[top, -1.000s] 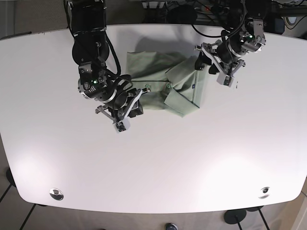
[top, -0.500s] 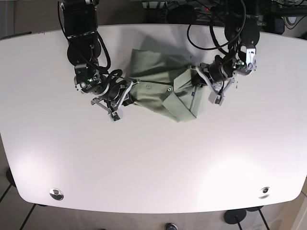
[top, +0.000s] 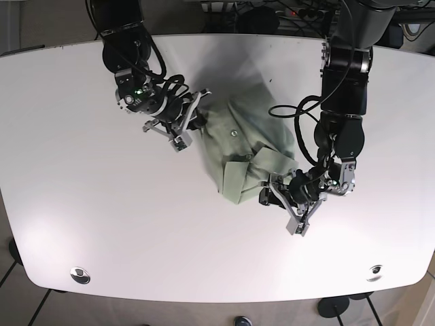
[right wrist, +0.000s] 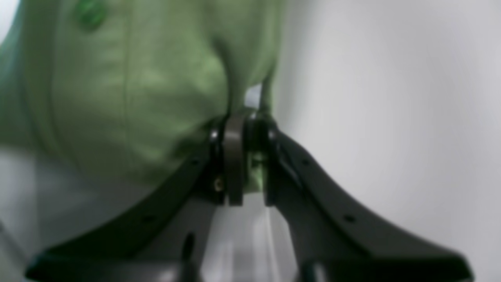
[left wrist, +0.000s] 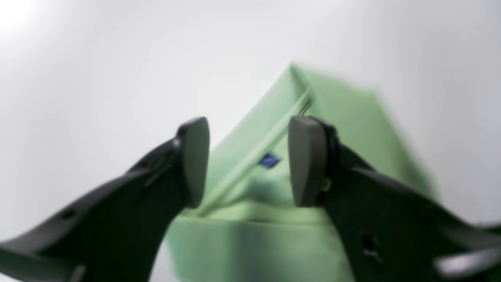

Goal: Fold the T-shirt properly

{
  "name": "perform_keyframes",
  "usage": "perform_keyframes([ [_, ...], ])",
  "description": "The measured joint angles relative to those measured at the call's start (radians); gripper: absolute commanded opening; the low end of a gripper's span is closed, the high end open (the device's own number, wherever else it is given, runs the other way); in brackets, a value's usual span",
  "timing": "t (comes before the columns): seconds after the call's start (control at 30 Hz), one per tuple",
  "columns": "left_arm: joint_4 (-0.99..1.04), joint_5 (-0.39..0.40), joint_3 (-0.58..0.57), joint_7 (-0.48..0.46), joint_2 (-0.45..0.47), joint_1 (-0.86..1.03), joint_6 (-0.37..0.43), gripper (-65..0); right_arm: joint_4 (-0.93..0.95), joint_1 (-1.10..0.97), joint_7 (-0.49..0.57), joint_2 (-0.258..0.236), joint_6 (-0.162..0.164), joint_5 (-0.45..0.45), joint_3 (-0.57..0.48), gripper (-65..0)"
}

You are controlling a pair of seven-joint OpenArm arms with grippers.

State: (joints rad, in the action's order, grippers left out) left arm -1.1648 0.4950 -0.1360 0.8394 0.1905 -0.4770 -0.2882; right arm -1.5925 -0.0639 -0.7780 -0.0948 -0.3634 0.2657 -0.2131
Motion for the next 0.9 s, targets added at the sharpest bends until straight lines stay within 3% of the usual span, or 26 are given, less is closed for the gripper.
perform_keyframes([
  [0.23, -0.264, 0.007, 0.003, -0.013, 0.015, 0.079, 0.028, -27.4, -0.006, -0.006, -0.011, 0.066, 0.001, 0.0, -0.102, -58.5],
  [0.3, -0.321, -0.003, 0.0, 0.002, 0.027, 0.151, 0.15, -27.2, -0.035, -0.008, -0.012, 0.07, 0.0, 0.0, -0.1, -58.5],
  [0.4, -0.385, -0.001, 0.0, -0.021, 0.03, 0.217, 0.262, -27.2, -0.073, -0.002, -0.024, 0.066, -0.001, 0.0, -0.094, -58.5],
  [0.53, -0.431, -0.007, -0.096, -0.171, 0.038, 0.338, 0.389, -27.2, -0.084, -0.004, -0.045, 0.069, -0.003, -0.001, -0.015, -58.5],
  [0.6, -0.433, -0.077, -0.162, -0.253, 0.034, 0.392, 0.454, -27.2, -0.089, -0.002, -0.042, 0.066, -0.003, -0.004, 0.012, -58.5],
  [0.77, -0.412, -0.319, -0.241, -0.382, 0.008, 0.523, 0.462, -27.2, -0.098, -0.003, -0.045, 0.069, -0.004, 0.0, 0.065, -58.5],
  [0.83, -0.347, -0.339, -0.192, -0.446, -0.019, 0.549, 0.444, -27.2, -0.111, -0.002, -0.044, 0.068, -0.003, 0.0, 0.076, -58.5],
  [0.9, -0.296, -0.327, -0.134, -0.483, -0.011, 0.54, 0.362, -27.5, -0.132, -0.005, -0.045, 0.068, -0.003, 0.0, 0.076, -58.5],
])
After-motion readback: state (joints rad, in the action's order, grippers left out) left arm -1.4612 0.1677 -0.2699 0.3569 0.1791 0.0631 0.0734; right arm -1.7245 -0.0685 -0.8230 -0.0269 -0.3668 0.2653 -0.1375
